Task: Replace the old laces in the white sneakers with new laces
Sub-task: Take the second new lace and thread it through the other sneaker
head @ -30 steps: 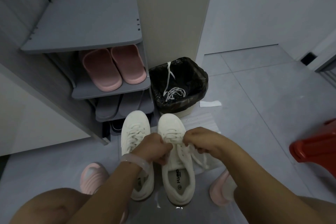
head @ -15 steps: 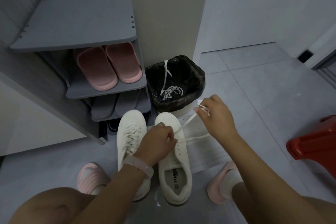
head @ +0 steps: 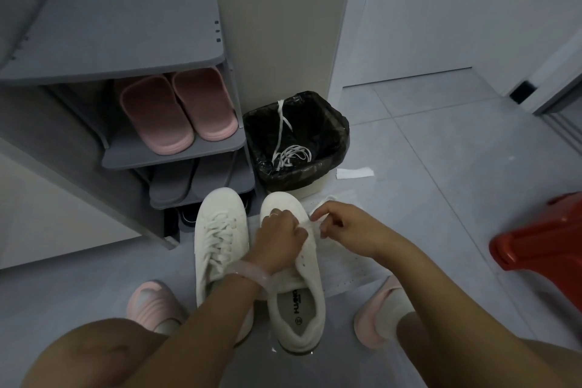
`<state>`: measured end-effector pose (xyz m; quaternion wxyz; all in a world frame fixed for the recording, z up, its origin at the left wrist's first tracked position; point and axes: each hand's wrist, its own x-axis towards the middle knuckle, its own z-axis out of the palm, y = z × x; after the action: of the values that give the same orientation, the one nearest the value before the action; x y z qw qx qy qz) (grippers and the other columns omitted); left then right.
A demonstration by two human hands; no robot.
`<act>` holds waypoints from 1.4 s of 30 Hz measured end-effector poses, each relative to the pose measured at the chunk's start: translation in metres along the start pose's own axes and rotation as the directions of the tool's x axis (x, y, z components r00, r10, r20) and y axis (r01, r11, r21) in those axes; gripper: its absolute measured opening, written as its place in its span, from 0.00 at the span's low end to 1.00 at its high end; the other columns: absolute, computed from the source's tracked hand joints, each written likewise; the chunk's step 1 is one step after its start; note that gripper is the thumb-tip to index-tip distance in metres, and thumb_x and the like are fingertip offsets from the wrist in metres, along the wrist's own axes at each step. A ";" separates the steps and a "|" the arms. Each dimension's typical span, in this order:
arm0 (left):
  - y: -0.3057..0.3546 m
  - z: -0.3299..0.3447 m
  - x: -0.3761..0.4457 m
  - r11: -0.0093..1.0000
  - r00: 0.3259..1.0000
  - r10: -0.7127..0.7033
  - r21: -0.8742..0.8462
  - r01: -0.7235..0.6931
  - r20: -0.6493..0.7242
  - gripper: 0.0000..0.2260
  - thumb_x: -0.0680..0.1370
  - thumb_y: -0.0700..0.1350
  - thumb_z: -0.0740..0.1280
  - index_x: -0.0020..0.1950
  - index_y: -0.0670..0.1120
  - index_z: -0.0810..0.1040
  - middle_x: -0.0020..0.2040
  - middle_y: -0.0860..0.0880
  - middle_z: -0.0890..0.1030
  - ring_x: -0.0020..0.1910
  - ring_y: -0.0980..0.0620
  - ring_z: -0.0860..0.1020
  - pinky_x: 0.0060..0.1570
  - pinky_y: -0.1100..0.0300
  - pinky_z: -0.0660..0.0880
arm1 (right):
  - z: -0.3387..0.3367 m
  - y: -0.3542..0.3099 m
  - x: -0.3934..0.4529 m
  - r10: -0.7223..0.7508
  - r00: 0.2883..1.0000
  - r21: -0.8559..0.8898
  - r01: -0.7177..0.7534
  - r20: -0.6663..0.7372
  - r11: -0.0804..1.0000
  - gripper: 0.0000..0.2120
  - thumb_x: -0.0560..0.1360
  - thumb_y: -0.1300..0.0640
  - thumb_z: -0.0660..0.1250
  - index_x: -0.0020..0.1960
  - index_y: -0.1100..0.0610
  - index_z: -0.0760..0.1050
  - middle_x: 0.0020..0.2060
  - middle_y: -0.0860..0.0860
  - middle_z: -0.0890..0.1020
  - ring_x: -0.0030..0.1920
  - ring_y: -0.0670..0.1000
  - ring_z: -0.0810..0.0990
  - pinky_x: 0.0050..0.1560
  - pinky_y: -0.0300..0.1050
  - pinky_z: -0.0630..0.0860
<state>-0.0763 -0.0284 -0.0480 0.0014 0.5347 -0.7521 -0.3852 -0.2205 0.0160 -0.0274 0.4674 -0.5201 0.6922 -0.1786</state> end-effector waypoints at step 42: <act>-0.032 0.008 -0.017 0.954 0.998 0.055 -0.297 -0.047 0.018 0.08 0.74 0.43 0.68 0.52 0.47 0.83 0.48 0.50 0.83 0.45 0.58 0.77 0.42 0.71 0.71 | 0.056 0.013 0.000 -0.177 0.946 -0.213 0.120 -0.273 0.970 0.10 0.75 0.61 0.66 0.35 0.55 0.73 0.34 0.49 0.76 0.33 0.42 0.70 0.34 0.30 0.65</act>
<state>-0.0464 -0.0145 -0.0651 0.0818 0.5037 -0.6994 -0.5005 -0.1812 0.0342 -0.0652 0.2932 -0.5823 0.7259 -0.2195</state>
